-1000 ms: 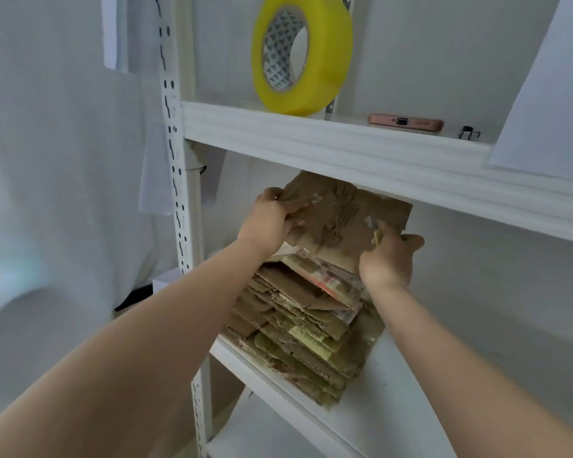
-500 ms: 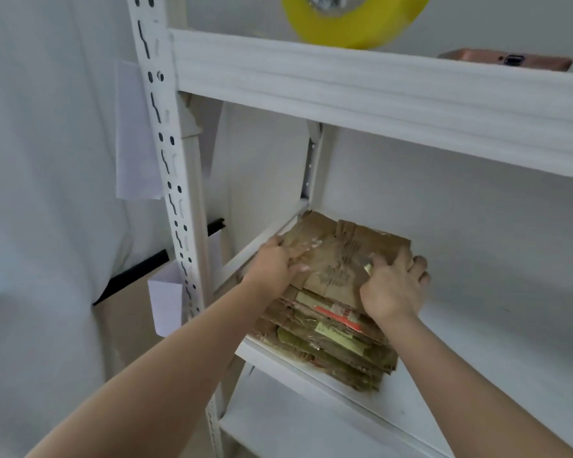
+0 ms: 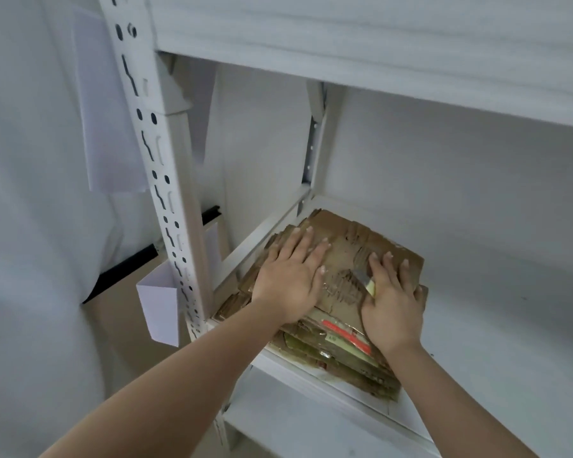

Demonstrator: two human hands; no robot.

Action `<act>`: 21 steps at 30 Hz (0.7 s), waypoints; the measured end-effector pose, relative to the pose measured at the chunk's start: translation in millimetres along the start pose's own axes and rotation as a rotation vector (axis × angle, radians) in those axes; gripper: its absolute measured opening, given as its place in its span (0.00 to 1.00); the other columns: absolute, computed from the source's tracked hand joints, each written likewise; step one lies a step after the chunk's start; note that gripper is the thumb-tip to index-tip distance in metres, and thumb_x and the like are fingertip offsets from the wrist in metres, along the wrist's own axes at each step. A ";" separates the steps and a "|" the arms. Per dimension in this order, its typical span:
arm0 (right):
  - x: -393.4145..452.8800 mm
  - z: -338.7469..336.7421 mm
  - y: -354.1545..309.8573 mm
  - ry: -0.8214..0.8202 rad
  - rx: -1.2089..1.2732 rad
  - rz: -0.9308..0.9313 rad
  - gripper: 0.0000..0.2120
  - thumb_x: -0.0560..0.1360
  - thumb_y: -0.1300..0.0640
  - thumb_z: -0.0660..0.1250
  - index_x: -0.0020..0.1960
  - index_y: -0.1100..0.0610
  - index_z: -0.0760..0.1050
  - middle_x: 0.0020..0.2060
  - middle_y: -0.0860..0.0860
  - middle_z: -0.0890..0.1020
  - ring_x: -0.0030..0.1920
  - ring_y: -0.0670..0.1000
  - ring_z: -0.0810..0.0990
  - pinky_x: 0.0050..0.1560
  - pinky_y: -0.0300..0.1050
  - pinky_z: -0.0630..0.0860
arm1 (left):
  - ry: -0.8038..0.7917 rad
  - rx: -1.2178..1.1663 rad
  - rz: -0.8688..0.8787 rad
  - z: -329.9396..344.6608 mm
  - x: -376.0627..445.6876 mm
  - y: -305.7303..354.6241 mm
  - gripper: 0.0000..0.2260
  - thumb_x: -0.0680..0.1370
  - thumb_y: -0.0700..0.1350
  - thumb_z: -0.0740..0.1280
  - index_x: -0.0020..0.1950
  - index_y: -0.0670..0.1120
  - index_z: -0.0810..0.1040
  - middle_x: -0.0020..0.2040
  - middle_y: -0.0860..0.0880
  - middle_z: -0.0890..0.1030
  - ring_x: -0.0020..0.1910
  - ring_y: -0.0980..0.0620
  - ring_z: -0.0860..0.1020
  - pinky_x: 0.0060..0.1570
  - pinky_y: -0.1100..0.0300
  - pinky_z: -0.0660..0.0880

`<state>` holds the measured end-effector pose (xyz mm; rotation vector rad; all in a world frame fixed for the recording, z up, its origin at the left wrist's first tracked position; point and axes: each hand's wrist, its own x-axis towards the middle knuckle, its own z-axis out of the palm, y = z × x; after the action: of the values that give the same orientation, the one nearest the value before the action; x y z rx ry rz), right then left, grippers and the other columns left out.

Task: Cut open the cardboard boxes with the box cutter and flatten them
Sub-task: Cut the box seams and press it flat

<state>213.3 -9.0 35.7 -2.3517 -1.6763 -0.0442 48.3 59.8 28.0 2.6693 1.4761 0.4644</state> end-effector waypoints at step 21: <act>-2.2 -45.5 -12.9 0.046 0.000 0.029 0.17 0.78 0.55 0.57 0.67 0.51 0.69 0.65 0.52 0.71 0.65 0.59 0.65 0.61 0.53 0.67 | -0.101 -0.033 -0.084 -36.5 10.3 10.1 0.33 0.77 0.69 0.39 0.76 0.54 0.57 0.79 0.51 0.51 0.78 0.45 0.43 0.73 0.38 0.42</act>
<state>206.0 -17.2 81.7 -2.3559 -1.6207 -0.0917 51.2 59.5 67.1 2.5528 1.5301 0.3402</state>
